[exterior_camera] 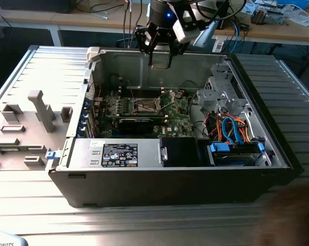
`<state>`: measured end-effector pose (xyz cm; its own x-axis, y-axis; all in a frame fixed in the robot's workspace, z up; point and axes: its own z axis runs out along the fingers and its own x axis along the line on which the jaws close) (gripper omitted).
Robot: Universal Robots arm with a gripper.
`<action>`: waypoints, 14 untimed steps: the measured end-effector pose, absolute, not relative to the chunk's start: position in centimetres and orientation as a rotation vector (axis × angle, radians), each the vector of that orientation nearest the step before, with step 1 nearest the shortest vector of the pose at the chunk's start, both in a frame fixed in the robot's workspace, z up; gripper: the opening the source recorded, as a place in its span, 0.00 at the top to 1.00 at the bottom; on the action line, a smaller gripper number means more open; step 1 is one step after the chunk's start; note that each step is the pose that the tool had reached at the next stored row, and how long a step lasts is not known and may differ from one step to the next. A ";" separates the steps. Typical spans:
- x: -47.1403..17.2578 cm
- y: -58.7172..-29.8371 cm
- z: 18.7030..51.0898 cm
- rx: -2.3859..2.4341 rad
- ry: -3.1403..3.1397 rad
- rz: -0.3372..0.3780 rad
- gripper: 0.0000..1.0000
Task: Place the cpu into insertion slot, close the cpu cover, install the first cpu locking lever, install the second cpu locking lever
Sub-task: 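Place the cpu into insertion slot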
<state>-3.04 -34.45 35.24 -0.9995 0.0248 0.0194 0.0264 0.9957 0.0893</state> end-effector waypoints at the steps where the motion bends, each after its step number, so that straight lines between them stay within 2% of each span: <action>1: -3.0 -34.4 35.2 -0.040 -3.120 -0.140 0.45; 14: -3.4 -34.4 34.9 -0.040 -3.120 -0.140 0.45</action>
